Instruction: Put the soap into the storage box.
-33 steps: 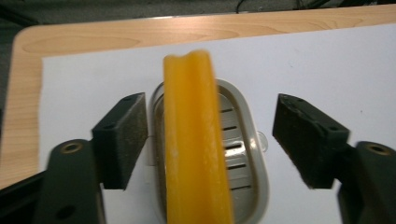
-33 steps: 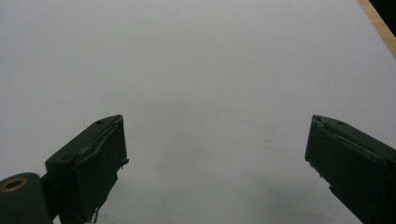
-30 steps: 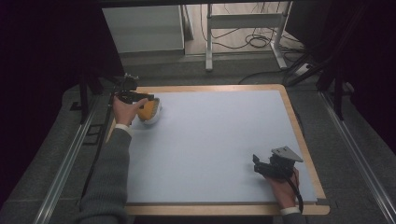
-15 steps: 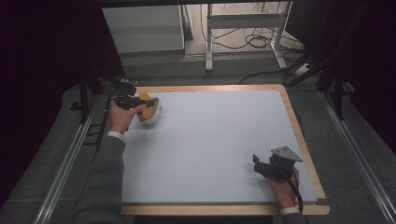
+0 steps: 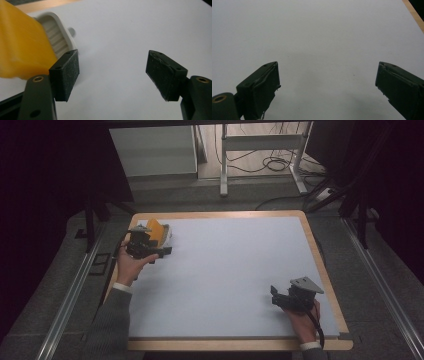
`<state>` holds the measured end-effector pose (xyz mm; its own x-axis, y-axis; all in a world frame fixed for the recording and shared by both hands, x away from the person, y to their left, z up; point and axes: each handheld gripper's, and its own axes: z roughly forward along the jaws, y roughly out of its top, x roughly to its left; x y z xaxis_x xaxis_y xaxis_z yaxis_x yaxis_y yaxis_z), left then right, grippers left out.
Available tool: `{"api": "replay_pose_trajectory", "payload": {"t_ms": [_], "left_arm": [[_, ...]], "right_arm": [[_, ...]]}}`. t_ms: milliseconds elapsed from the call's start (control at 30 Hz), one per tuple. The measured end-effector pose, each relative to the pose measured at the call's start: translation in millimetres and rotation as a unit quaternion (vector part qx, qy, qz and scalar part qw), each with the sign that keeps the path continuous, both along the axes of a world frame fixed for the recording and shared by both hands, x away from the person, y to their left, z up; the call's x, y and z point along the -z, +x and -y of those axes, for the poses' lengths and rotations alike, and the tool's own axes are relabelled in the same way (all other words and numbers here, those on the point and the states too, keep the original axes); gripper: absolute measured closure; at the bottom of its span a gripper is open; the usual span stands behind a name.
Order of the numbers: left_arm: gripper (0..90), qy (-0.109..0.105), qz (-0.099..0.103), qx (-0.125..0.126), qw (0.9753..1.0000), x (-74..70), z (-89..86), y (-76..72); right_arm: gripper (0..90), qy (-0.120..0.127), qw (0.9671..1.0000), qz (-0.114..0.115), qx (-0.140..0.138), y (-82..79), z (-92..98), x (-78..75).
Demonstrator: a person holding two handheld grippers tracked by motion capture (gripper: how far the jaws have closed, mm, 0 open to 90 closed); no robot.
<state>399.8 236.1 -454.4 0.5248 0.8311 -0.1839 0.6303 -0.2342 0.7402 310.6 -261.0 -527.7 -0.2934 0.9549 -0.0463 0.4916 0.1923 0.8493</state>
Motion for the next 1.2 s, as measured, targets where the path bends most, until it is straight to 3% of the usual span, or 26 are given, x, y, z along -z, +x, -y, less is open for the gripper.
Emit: {"api": "replay_pose_trajectory", "payload": {"t_ms": [233, 400, 633, 767, 833, 933, 1200], "left_arm": [[27.0, 0.008, -0.002, 0.039, 0.9992, 15.7, 13.6, -30.8], [25.8, 0.027, -0.003, 0.056, 0.9981, 27.8, 23.4, -50.3], [25.0, 0.022, -0.022, 0.054, 0.9980, 51.7, 28.5, -73.9], [24.9, 0.002, -0.035, 0.052, 0.9980, 65.0, 26.3, -78.2], [24.4, 0.007, -0.034, 0.048, 0.9982, 64.2, 25.5, -78.6], [24.7, -0.006, -0.030, 0.043, 0.9986, 60.3, 23.7, -78.5], [24.1, 0.009, -0.036, 0.043, 0.9984, 62.9, 24.1, -78.0]], "right_arm": [[5.5, 0.000, 1.0000, 0.000, 0.000, -0.3, -0.2, -0.1], [5.5, -0.002, 1.0000, 0.001, 0.000, -0.1, -0.2, 0.1], [5.5, -0.004, 1.0000, 0.000, -0.001, 0.1, -0.6, 0.1], [5.5, -0.004, 1.0000, 0.000, -0.001, 0.0, -0.7, 0.2], [5.5, -0.005, 1.0000, 0.000, -0.002, 0.2, -0.8, 0.2], [5.5, -0.005, 1.0000, 0.001, -0.002, 0.2, -0.7, 0.2], [5.5, -0.004, 1.0000, 0.001, -0.002, 0.1, -0.5, 0.2]]}}
